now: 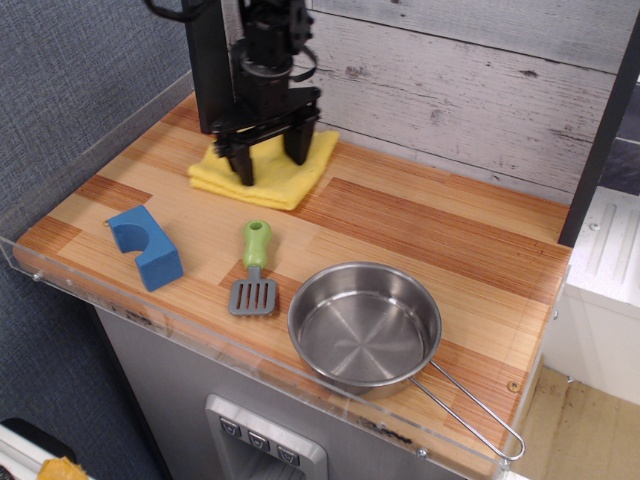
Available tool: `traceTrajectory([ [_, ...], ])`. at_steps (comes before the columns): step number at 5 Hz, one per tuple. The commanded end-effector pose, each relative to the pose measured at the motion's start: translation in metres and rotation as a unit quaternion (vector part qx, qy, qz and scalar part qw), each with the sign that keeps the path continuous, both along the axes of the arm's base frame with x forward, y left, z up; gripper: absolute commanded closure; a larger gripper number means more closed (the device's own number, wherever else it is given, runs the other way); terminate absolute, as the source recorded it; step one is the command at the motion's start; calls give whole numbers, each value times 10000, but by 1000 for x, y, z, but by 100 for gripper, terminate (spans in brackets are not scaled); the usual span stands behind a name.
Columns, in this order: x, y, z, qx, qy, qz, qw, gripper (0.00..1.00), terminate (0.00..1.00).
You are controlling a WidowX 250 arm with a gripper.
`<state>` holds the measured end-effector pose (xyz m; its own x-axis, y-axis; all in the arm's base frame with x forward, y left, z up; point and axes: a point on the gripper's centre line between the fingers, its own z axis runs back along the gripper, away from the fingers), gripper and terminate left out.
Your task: Move the yellow cloth to above the spatula
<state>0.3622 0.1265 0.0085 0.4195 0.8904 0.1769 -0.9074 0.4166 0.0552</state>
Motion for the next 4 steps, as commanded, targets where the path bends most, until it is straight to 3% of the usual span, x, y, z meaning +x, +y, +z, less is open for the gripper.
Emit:
traceTrajectory([
  [1, -9, 5, 7, -5, 26, -73, 10000, 0, 0],
  [4, 1, -12, 26, -122, -216, -286, 9993, 0, 0],
])
